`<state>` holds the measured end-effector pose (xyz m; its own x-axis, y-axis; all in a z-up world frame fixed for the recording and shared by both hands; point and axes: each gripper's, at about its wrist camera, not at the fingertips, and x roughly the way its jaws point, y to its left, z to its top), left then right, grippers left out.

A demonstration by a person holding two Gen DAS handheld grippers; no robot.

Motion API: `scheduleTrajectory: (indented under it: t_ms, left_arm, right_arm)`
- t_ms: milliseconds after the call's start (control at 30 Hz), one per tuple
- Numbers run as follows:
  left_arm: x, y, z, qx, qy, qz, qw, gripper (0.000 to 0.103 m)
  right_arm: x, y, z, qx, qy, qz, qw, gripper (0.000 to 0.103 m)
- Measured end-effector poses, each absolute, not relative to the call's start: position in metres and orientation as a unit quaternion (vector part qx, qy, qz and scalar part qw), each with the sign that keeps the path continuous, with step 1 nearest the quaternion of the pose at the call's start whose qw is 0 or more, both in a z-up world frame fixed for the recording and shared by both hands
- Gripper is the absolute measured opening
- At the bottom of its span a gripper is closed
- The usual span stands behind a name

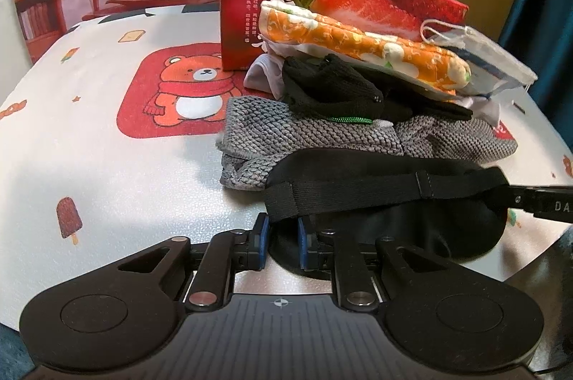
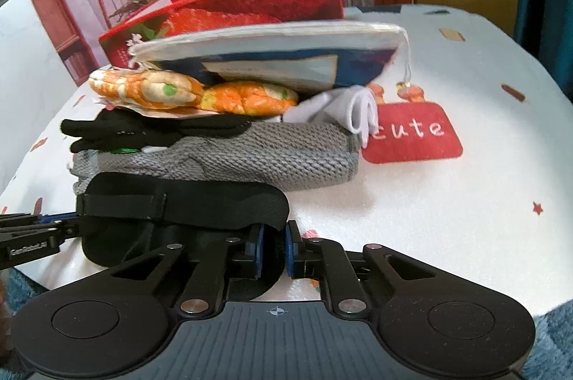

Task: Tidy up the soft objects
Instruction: 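Close the right gripper on the eye mask while the left gripper closes on its strap, then lift the black eye mask with both grippers and carry it over the red box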

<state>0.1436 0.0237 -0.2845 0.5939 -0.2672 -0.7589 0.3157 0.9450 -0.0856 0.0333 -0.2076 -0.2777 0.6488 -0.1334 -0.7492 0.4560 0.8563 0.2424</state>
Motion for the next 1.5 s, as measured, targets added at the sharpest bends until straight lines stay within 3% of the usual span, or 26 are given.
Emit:
scheduleTrajectory:
  t_ms: [133,833,1067,1500]
  left_arm:
    - [0.141,0.033,-0.277,0.006,0.410,-0.165,0.897,0.008]
    - [0.107,0.037,-0.196,-0.006,0.278,-0.169,0.946,0.001]
    - [0.116,0.039,-0.209,-0.019,0.305,-0.167,0.938,0.001]
    - [0.107,0.046,-0.200,-0.022,0.275,-0.162,0.947,0.001]
  right_arm:
    - [0.029,-0.209,-0.275,0.218,0.370,-0.165,0.888,0.009]
    - [0.010,-0.186,-0.200,0.149,0.263,-0.134,0.944,0.007]
    - [0.013,-0.185,-0.194,0.143,0.264,-0.136,0.944,0.007]
    - [0.011,-0.181,-0.194,0.139,0.259,-0.132,0.947,0.006]
